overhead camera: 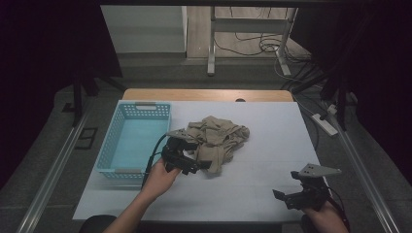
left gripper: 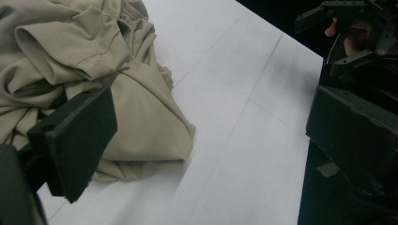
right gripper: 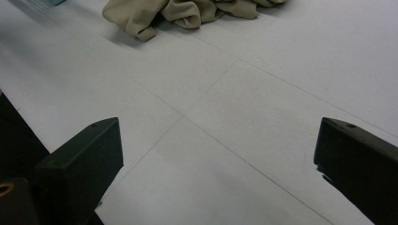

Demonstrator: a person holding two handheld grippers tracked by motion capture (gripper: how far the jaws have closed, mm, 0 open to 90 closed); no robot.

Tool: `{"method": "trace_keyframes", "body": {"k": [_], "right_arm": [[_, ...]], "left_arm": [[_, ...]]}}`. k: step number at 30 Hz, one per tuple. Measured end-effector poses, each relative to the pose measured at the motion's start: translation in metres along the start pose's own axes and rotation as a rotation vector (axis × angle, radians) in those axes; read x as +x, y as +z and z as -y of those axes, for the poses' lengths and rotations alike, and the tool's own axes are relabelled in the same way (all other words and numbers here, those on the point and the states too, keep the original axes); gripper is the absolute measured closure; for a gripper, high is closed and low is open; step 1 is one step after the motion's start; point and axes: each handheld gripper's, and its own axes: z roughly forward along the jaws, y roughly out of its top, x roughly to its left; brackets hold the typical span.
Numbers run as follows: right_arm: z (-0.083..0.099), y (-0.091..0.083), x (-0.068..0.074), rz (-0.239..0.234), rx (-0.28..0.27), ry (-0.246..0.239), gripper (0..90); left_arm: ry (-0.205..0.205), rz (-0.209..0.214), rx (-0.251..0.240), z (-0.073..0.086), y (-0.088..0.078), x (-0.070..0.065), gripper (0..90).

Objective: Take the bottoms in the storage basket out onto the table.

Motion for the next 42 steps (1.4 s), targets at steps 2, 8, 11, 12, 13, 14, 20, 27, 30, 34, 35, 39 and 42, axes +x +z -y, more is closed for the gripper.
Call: {"method": "trace_keyframes", "body": {"k": [2, 8, 11, 12, 13, 14, 20, 27, 30, 34, 35, 39, 42], "right_arm": [[0.0, 0.0, 0.0, 0.001, 0.001, 0.0, 1.9], [0.0, 0.0, 0.0, 0.002, 0.004, 0.001, 1.9], [0.0, 0.0, 0.0, 0.004, 0.006, 0.001, 2.0], [0.0, 0.0, 0.0, 0.005, 0.006, 0.002, 1.9], [0.0, 0.0, 0.0, 0.005, 0.006, 0.002, 1.9], [0.0, 0.0, 0.0, 0.005, 0.007, 0.002, 2.0], [0.0, 0.0, 0.0, 0.006, 0.007, 0.002, 1.9], [0.0, 0.001, 0.0, 0.007, 0.01, 0.001, 1.9], [0.0, 0.001, 0.0, 0.007, 0.009, -0.001, 1.9], [-0.001, 0.001, 0.001, 0.009, 0.014, -0.005, 2.0], [-0.001, 0.001, 0.001, 0.009, 0.015, -0.006, 2.0], [-0.001, 0.002, 0.001, 0.01, 0.017, -0.006, 2.0], [-0.001, 0.002, 0.001, 0.009, 0.018, -0.004, 2.0]], "left_arm": [[0.0, -0.003, 0.0, 0.002, -0.002, -0.001, 2.4], [-0.012, 0.003, -0.009, 0.007, -0.01, -0.004, 1.2], [-0.012, -0.005, -0.008, 0.01, -0.014, -0.006, 0.0], [-0.011, -0.008, -0.007, 0.011, -0.015, -0.007, 0.0], [-0.009, -0.013, -0.008, 0.012, -0.016, -0.007, 0.0], [-0.007, -0.017, -0.008, 0.013, -0.019, -0.009, 0.0], [-0.01, -0.02, -0.02, 0.018, -0.024, -0.012, 0.0], [-0.014, -0.025, -0.021, 0.028, -0.031, -0.015, 0.0], [-0.018, -0.027, -0.024, 0.032, -0.035, -0.015, 0.0], [-0.026, -0.031, -0.03, 0.037, -0.04, -0.016, 0.0], [-0.026, -0.033, -0.032, 0.038, -0.041, -0.016, 0.0], [-0.031, -0.029, -0.036, 0.042, -0.045, -0.017, 0.0], [-0.034, -0.032, -0.038, 0.045, -0.047, -0.018, 0.0]]}}
